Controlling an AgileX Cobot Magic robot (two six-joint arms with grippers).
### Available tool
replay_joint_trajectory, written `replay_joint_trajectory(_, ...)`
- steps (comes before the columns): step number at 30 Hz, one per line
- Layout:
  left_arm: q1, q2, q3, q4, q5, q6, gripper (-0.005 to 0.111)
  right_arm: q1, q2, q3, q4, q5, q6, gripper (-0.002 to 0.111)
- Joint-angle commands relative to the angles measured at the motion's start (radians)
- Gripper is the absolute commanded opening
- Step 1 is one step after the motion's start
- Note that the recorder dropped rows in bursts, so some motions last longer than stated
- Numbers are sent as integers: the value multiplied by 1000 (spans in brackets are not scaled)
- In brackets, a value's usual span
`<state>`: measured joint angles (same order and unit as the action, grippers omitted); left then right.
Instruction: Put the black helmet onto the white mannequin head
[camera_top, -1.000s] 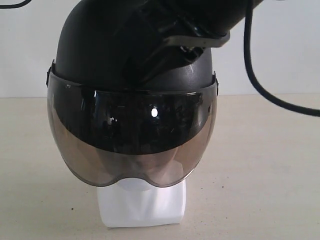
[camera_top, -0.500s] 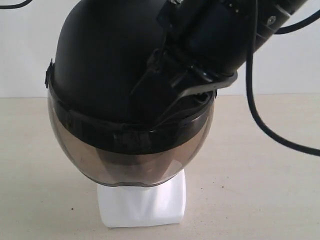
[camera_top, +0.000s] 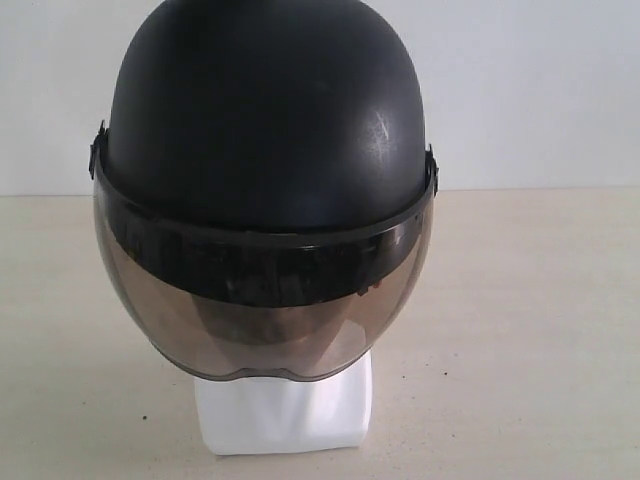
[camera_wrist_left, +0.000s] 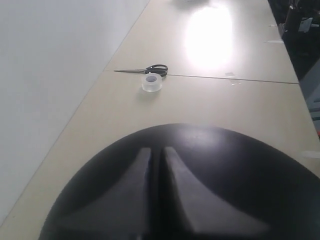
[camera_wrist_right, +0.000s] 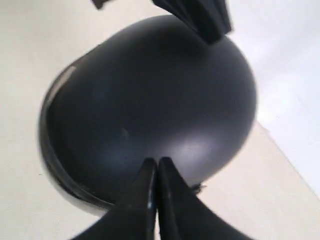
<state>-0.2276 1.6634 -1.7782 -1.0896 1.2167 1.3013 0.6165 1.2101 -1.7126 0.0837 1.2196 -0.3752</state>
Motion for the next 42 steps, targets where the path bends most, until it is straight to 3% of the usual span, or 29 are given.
replay_joint_trajectory(1,82,-88,-1,33,4,-57,4,-6,-98,-5,-144,2,66,0)
replay_joint_trajectory(4,169,-189,1,72,4,-102,4,-6,-238,41,-171,2,123,0)
replay_joint_trajectory(8,183,-331,62,155,-24,-131,4,-6,-463,228,-185,-47,162,0)
replay_joint_trajectory(21,183,-751,607,128,-328,-126,4,-6,-878,743,-122,-498,154,0)
replay_joint_trajectory(27,183,-928,900,-75,-422,5,4,-6,-942,988,10,-715,72,0)
replay_joint_trajectory(30,183,-1077,1104,-177,-518,73,4,-6,-945,1137,62,-862,72,0)
replay_joint_trajectory(34,151,-1166,1308,-194,-602,76,4,-6,-945,1212,97,-930,77,0)
replay_joint_trajectory(36,147,-1197,1388,-283,-640,84,4,-6,-945,1223,104,-923,108,0)
replay_joint_trajectory(38,147,-1209,1416,-377,-652,90,4,-6,-945,1223,112,-918,139,0)
replay_joint_trajectory(42,147,-1209,1416,-387,-642,71,4,-6,-945,1223,112,-918,141,0)
